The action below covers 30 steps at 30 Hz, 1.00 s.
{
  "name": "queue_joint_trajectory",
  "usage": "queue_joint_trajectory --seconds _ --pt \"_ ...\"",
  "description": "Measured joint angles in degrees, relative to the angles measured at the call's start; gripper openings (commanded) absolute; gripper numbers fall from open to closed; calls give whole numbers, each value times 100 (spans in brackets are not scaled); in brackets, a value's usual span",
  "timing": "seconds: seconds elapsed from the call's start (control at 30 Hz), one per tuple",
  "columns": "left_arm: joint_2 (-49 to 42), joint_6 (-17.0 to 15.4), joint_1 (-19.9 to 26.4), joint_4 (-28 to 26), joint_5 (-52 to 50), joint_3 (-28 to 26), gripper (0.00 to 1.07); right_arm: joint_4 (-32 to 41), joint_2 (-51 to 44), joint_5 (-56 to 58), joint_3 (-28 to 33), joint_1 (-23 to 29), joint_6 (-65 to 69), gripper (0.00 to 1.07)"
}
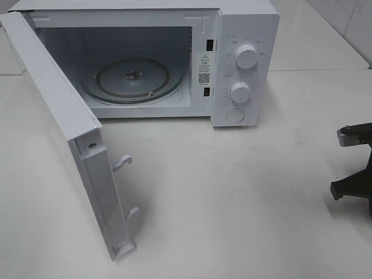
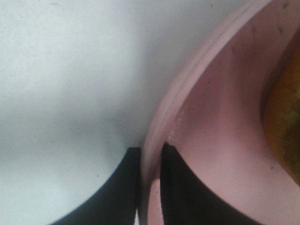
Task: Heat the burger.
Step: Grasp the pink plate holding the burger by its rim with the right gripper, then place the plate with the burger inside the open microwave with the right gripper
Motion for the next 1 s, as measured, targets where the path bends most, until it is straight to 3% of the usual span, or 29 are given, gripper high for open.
queue_joint_trajectory --seconds 0.53,1.0 --pt "0 0 0 0 0 0 98 -63 -338 178 29 29 52 0" --pt "0 0 0 0 0 0 98 -957 -355 653 69 991 1003 0"
